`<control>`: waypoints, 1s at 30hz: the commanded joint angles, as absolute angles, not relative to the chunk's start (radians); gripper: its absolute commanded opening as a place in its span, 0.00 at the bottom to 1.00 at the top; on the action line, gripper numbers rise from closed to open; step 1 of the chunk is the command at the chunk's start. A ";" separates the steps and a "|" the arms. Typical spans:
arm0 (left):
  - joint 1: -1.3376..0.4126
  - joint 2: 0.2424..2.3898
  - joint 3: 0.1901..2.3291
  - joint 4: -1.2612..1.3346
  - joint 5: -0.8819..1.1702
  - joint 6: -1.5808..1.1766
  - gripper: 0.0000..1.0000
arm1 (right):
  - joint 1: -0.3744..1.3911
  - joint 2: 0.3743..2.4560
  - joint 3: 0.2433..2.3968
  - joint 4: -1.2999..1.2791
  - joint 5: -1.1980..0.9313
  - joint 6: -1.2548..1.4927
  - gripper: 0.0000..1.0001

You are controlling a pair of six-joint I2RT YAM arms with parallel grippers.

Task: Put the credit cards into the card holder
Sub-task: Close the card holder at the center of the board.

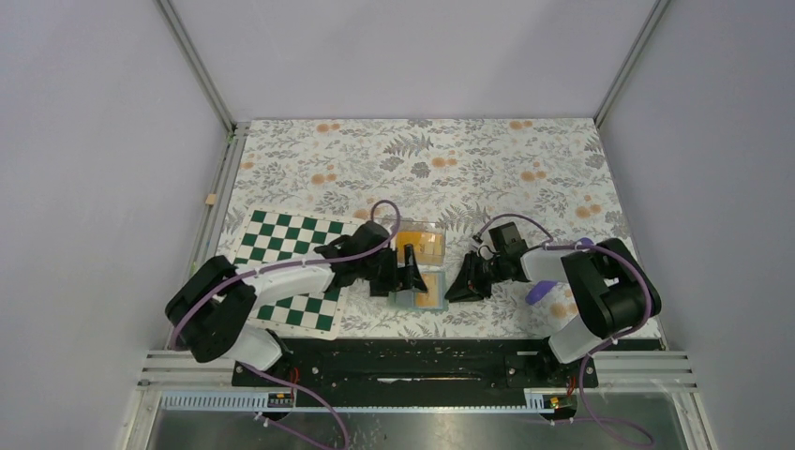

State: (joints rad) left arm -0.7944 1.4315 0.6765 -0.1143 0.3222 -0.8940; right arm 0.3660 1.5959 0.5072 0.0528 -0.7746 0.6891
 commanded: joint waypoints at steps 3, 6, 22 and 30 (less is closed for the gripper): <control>-0.865 1.550 0.837 0.014 0.407 -0.899 0.82 | 0.373 1.510 0.532 -0.072 -0.712 0.669 0.28; -0.887 1.606 0.878 0.025 0.404 -0.906 0.83 | 0.373 1.507 0.542 -0.088 -0.706 0.666 0.29; -0.910 1.721 0.801 0.200 0.415 -1.009 0.66 | 0.373 1.278 0.535 -0.386 -0.573 0.547 0.44; -0.911 1.683 0.854 -0.051 0.291 -0.933 0.50 | 0.359 1.217 0.564 -0.462 -0.528 0.521 0.49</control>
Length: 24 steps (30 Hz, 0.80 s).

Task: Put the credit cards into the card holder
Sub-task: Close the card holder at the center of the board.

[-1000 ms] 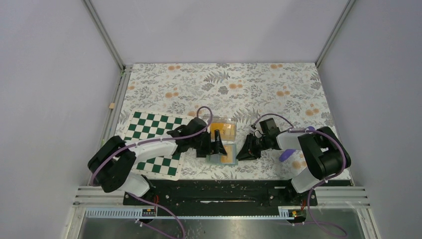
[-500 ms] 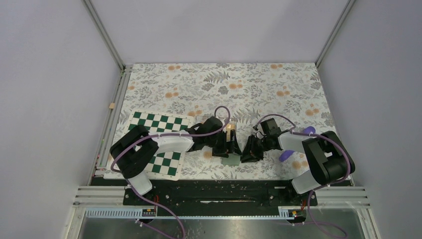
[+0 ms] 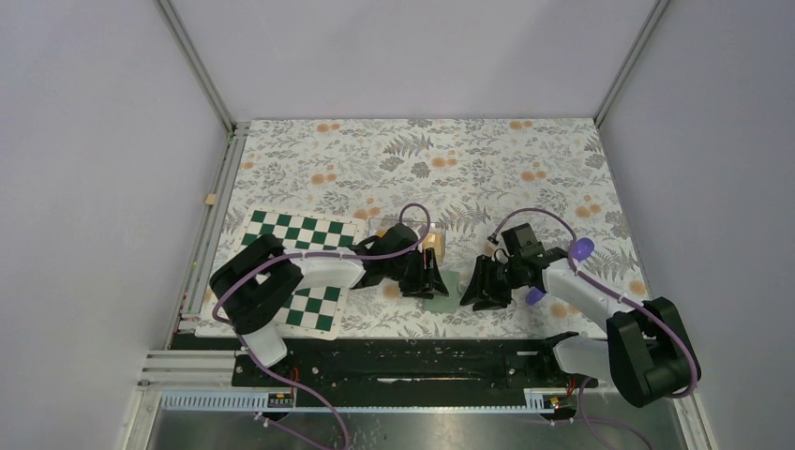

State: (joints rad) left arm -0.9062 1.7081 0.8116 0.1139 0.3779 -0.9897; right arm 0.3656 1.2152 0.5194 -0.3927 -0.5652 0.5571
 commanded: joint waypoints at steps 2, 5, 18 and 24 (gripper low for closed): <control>-0.911 1.695 0.879 -0.105 0.274 -0.912 0.48 | 0.353 1.245 0.585 -0.464 -0.530 0.513 0.49; -0.914 1.721 0.912 -0.163 0.257 -0.888 0.43 | 0.351 1.286 0.633 -0.463 -0.533 0.500 0.48; -0.975 1.864 1.086 -0.385 0.150 -0.841 0.25 | 0.337 1.407 0.734 -0.457 -0.525 0.467 0.35; -0.993 1.896 1.147 -0.479 0.103 -0.818 0.08 | 0.337 1.457 0.739 -0.434 -0.533 0.451 0.31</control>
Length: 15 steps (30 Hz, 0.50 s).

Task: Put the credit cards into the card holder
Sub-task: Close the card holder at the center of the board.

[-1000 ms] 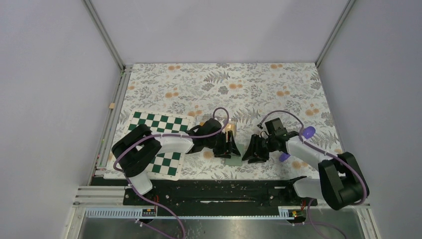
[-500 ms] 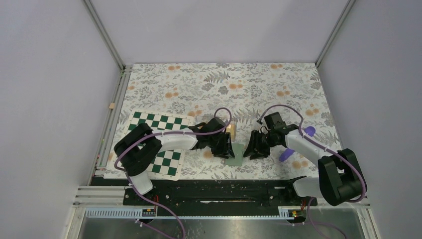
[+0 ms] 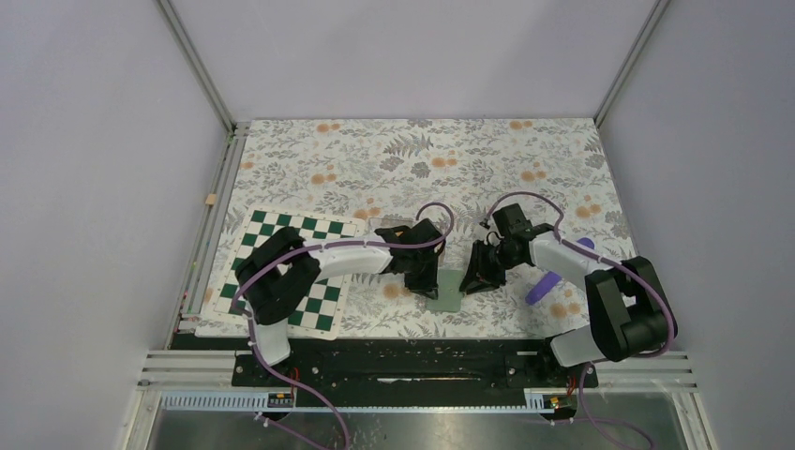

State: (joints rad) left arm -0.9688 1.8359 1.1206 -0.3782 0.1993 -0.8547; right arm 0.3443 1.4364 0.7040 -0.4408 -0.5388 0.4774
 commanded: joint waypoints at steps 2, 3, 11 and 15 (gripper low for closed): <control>-0.997 1.903 1.163 -0.505 0.094 -0.808 0.04 | 0.337 1.467 0.736 -0.418 -0.546 0.452 0.30; -1.000 1.908 1.172 -0.517 0.090 -0.804 0.02 | 0.337 1.473 0.736 -0.409 -0.559 0.454 0.29; -1.021 1.972 1.255 -0.607 0.065 -0.776 0.00 | 0.337 1.512 0.753 -0.359 -0.642 0.463 0.28; -1.028 1.979 1.277 -0.619 0.060 -0.763 0.01 | 0.337 1.546 0.754 -0.340 -0.673 0.463 0.28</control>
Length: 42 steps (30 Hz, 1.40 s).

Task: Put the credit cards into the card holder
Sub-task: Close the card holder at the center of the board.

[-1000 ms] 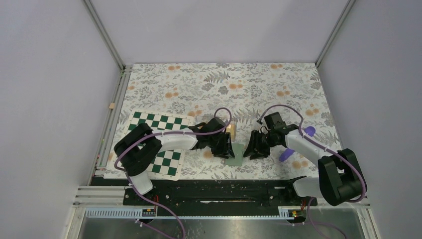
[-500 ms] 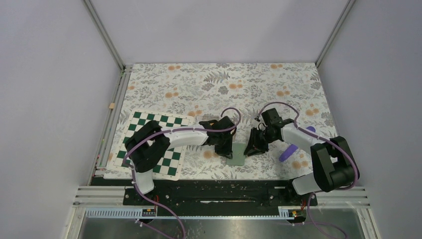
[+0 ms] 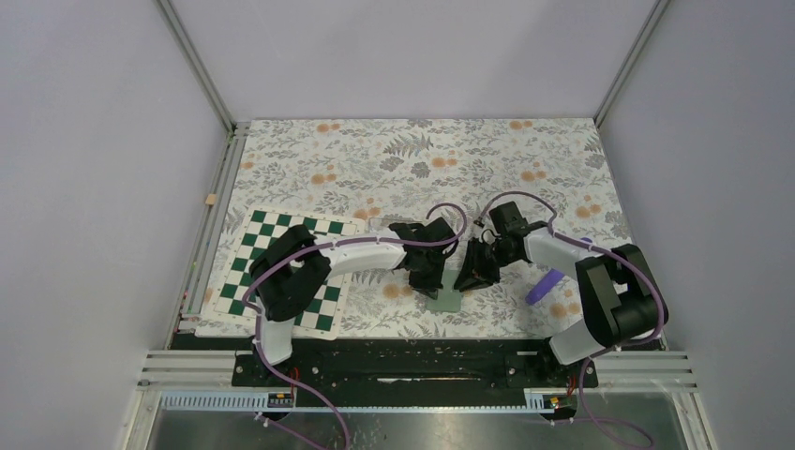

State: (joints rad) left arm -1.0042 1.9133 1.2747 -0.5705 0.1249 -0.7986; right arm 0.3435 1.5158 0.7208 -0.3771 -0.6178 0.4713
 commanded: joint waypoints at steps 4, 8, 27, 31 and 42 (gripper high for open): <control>-1.032 1.974 1.293 -0.610 0.074 -0.732 0.11 | 0.337 1.576 0.746 -0.319 -0.698 0.461 0.28; -1.030 1.926 1.247 -0.517 0.118 -0.728 0.30 | 0.338 1.604 0.726 -0.288 -0.712 0.465 0.30; -0.877 1.763 0.851 0.175 0.347 -1.070 0.37 | 0.337 1.646 0.660 -0.181 -0.682 0.525 0.13; -0.876 1.784 0.859 0.185 0.328 -1.089 0.38 | 0.338 1.648 0.642 -0.163 -0.685 0.530 0.05; -0.877 1.821 0.900 0.131 0.278 -1.074 0.36 | 0.337 1.670 0.603 -0.112 -0.707 0.544 0.01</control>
